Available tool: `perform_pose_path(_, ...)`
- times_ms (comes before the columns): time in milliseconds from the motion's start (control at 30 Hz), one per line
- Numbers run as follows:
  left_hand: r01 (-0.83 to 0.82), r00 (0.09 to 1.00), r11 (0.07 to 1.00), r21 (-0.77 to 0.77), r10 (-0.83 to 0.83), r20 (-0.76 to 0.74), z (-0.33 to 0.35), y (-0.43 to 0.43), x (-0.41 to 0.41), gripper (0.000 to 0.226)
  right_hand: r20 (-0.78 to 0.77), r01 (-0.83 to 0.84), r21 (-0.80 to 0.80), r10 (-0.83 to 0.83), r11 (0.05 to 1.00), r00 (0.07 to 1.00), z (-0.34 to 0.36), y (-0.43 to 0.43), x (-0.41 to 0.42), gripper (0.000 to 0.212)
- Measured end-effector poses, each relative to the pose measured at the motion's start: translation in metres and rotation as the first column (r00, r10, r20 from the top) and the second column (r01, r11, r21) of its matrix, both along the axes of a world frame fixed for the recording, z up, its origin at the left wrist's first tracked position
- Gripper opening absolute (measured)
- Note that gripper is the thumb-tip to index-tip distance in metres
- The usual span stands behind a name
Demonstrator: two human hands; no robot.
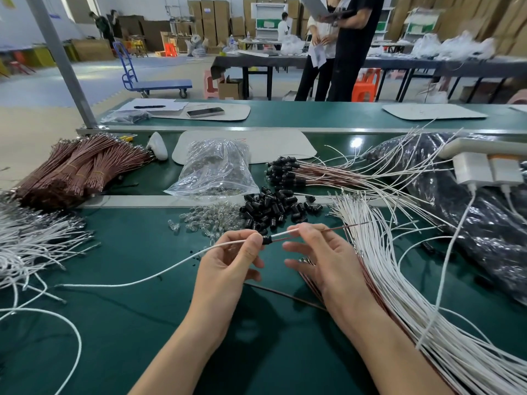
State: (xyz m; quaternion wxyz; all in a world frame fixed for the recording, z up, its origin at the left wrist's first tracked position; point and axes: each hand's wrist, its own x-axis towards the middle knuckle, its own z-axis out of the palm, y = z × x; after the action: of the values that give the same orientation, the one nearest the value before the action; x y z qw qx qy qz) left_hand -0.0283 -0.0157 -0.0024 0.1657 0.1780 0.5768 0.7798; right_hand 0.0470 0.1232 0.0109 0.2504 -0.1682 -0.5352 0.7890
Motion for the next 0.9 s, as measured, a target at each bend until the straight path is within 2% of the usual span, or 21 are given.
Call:
perform_pose_path(133,-0.048,0.998,0.999,0.015,0.047,0.036,0.001,-0.001,-0.003,0.022,-0.049,0.054,-0.099,-0.059,0.994,0.997,0.005,0.018,0.006,0.021)
perform_pose_path(233,-0.088,0.993,0.996,0.033,0.085,0.08,0.002,-0.004,-0.008,0.028,-0.079,0.109,-0.137,-0.12,0.985,0.99,0.006,0.031,0.011,0.015)
perform_pose_path(367,-0.145,0.98,0.986,0.078,0.133,0.15,0.005,-0.007,-0.015,0.033,-0.115,0.208,-0.161,-0.228,0.965,0.967,0.009,0.047,0.016,0.018)
perform_pose_path(533,-0.176,0.967,0.979,0.1,0.153,0.203,0.009,-0.014,-0.021,0.02,-0.149,0.295,-0.198,-0.327,0.935,0.933,0.015,0.061,0.027,0.01)
perform_pose_path(733,-0.241,0.934,0.957,0.162,0.183,0.306,0.015,-0.025,-0.029,0.019,-0.154,0.451,-0.278,-0.503,0.848,0.851,0.019,0.075,0.036,0.009)
perform_pose_path(833,-0.266,0.923,0.95,0.165,0.201,0.328,0.015,-0.028,-0.032,0.021,-0.164,0.475,-0.294,-0.533,0.829,0.83,0.017,0.08,0.037,0.017)
perform_pose_path(900,-0.287,0.911,0.943,0.17,0.213,0.354,0.014,-0.029,-0.033,0.021,-0.167,0.455,-0.229,-0.496,0.86,0.852,0.015,0.081,0.034,0.031)
